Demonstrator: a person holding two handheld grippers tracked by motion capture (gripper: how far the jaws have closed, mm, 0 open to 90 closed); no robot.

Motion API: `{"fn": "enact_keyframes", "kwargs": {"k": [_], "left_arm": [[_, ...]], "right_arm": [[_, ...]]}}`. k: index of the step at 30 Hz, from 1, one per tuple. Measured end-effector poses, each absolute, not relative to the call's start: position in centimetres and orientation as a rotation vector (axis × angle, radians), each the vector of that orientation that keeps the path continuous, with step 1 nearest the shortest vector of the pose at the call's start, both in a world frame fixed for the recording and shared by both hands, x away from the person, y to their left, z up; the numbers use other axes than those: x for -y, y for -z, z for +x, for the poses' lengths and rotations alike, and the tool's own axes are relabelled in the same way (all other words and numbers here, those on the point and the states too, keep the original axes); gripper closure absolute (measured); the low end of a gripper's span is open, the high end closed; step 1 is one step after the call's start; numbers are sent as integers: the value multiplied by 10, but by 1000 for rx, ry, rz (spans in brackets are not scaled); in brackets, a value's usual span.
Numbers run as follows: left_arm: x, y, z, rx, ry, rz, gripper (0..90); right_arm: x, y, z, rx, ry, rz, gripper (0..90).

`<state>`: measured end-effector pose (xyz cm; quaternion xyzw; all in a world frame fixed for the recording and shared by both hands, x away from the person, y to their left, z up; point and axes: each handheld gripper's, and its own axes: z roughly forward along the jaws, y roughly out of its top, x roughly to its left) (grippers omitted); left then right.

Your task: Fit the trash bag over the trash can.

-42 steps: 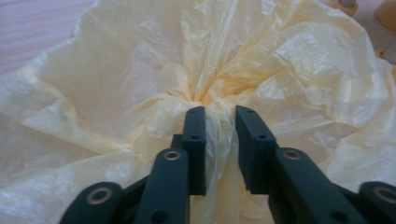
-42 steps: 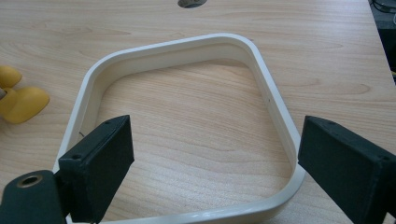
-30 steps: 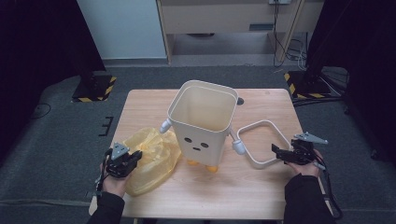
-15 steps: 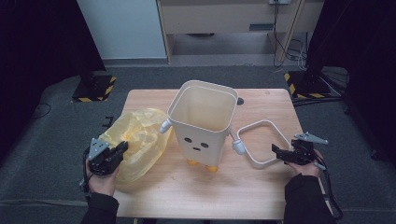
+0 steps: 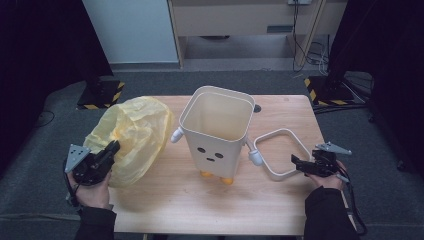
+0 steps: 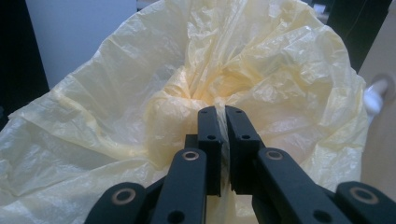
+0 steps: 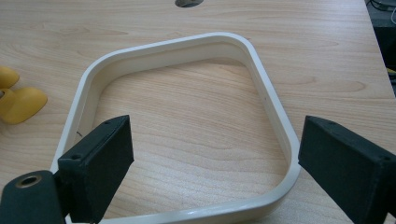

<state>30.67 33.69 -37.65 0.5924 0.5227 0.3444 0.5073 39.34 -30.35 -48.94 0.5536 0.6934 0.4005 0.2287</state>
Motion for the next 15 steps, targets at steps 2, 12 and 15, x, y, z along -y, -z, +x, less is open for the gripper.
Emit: {"fn": "enact_keyframes", "kwargs": {"k": [2,12,15], "left_arm": [[-340,369,305,-1251,-834,1398,850],[-324,329,301,-1145,-837,1346,850],[-315,321,300,-1112,-829,1344,850]], "right_arm": [[304,489,393,-1909,-1102,1527,105],[304,489,393,-1908,-1101,1528,105],[304,489,393,-1908,-1103,1528,105]]}}
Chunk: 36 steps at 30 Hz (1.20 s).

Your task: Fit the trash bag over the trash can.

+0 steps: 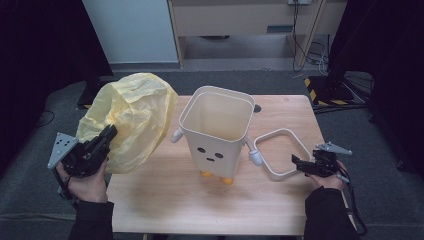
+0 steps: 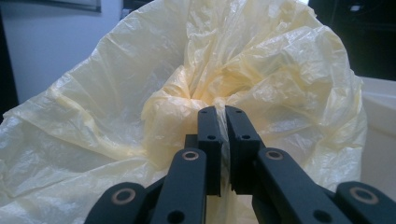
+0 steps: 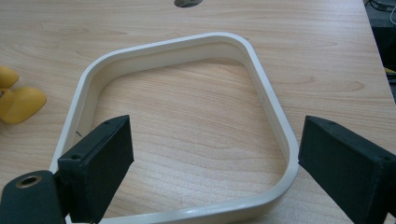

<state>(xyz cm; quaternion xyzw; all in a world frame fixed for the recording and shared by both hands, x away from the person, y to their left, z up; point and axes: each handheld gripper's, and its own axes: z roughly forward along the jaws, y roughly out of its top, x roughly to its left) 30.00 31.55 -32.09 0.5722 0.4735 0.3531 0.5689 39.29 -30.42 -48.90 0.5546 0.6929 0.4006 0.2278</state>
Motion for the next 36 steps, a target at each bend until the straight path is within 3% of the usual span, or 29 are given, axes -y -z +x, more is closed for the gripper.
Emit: {"fn": "enact_keyframes", "kwargs": {"k": [36], "left_arm": [[-259,265,299,-926,-751,1391,850]], "right_arm": [[306,489,393,-1905,-1098,1531,105]]}}
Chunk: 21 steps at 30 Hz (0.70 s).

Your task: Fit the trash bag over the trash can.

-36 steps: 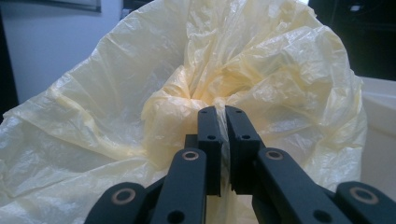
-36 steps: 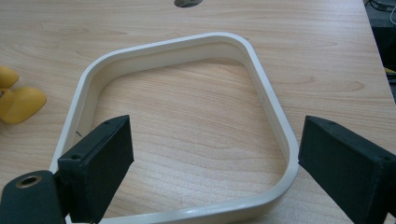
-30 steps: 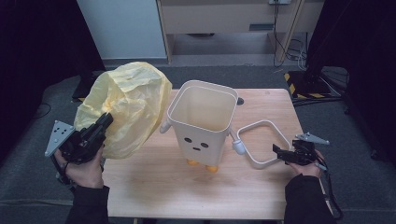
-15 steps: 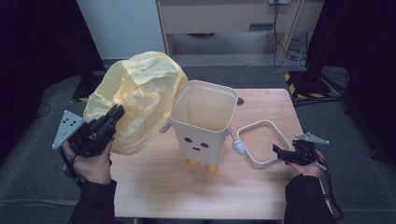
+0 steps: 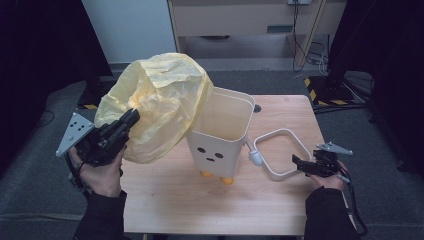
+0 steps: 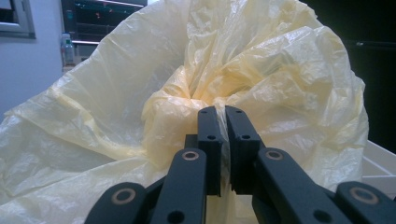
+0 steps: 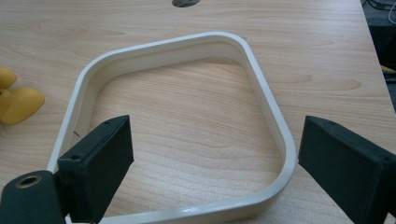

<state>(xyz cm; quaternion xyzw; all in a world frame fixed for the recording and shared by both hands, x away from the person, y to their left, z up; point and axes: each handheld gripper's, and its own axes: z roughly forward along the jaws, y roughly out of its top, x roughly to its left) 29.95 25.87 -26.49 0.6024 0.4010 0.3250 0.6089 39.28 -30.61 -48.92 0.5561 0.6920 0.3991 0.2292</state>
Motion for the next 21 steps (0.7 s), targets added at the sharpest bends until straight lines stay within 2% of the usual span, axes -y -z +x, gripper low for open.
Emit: {"fn": "enact_keyframes", "kwargs": {"k": [21], "left_arm": [[-216,264,312,-869,-696,1378,850]], "right_arm": [[307,489,393,-1900,-1105,1536,104]]}}
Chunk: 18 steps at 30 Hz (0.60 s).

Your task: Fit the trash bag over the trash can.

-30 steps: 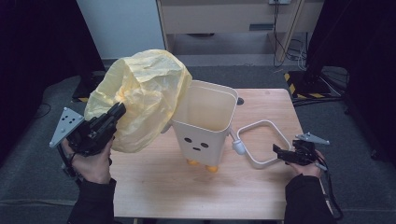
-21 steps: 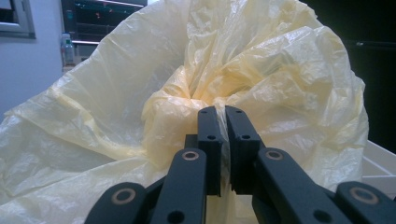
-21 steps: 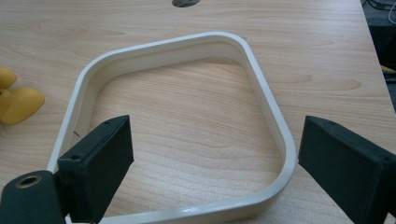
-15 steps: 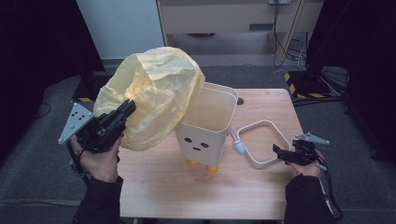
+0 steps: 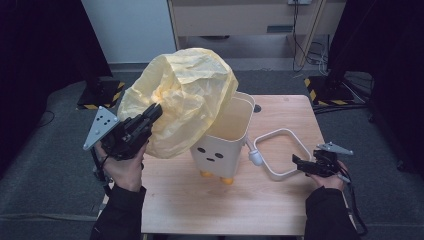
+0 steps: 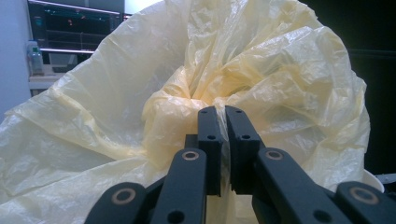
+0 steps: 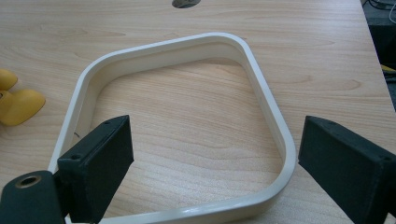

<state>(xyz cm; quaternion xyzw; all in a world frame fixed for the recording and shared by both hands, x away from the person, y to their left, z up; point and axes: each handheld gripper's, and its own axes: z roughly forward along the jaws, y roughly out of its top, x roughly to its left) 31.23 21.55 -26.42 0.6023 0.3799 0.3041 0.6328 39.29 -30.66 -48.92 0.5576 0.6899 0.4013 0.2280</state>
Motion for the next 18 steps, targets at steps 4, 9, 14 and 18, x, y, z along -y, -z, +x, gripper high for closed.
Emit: {"fn": "enact_keyframes", "kwargs": {"k": [4,9,14,18], "left_arm": [[-205,263,315,-847,-691,1381,850],[-194,263,319,-816,-682,1390,850],[-184,263,323,-773,-674,1385,849],[-175,262,327,-761,-663,1387,849]], "right_arm": [[307,490,393,-1903,-1104,1538,104],[307,490,393,-1900,-1107,1537,104],[307,490,393,-1902,-1109,1542,104],[307,490,393,-1903,-1107,1542,103]]}}
